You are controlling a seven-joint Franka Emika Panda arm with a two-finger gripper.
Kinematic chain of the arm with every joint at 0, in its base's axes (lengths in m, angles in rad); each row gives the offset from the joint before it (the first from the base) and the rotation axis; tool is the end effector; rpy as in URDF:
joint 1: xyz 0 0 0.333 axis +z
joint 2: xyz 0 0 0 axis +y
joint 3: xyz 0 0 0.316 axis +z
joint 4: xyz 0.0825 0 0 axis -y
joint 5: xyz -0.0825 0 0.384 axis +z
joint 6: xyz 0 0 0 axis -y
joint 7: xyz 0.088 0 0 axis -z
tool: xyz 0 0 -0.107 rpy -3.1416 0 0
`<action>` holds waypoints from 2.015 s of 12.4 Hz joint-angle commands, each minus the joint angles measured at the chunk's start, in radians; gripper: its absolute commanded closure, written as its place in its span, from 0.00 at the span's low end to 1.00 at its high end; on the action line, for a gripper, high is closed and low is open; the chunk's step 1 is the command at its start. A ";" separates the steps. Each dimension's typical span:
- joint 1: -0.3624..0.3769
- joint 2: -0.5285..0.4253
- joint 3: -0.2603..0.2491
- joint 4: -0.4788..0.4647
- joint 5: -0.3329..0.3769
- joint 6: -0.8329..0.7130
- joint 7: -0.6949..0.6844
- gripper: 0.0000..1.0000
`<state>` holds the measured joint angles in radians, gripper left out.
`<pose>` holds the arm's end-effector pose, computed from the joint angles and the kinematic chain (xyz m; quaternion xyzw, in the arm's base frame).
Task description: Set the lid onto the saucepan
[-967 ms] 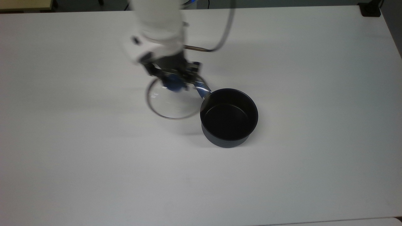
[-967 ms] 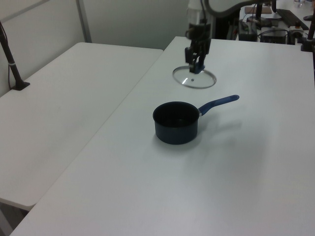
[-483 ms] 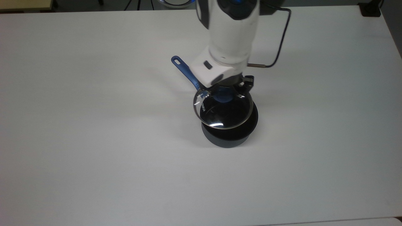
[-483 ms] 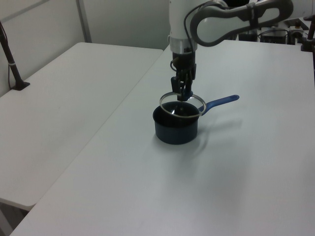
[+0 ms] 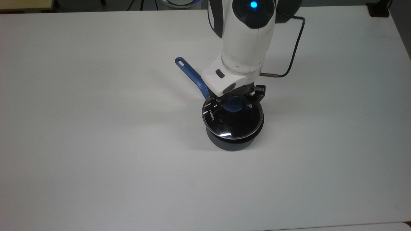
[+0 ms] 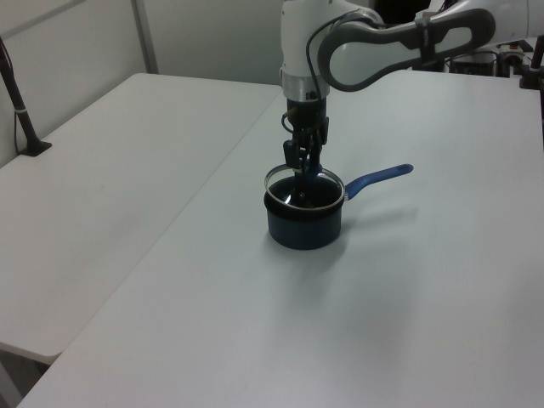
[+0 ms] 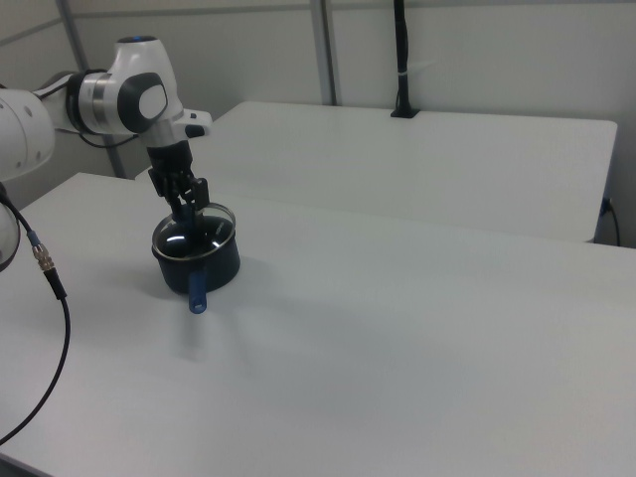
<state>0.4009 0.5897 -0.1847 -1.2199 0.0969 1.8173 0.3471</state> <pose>0.6985 0.1953 0.4375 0.9981 -0.0611 0.0092 0.0015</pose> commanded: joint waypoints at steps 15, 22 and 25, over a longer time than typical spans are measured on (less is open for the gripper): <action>0.015 -0.077 -0.019 -0.033 0.000 -0.024 0.010 0.00; -0.291 -0.517 0.095 -0.427 -0.124 -0.036 -0.176 0.00; -0.387 -0.551 0.114 -0.441 -0.121 -0.062 -0.250 0.00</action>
<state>0.0709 0.0903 -0.1042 -1.6056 -0.0115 1.7756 0.1374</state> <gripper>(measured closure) 0.000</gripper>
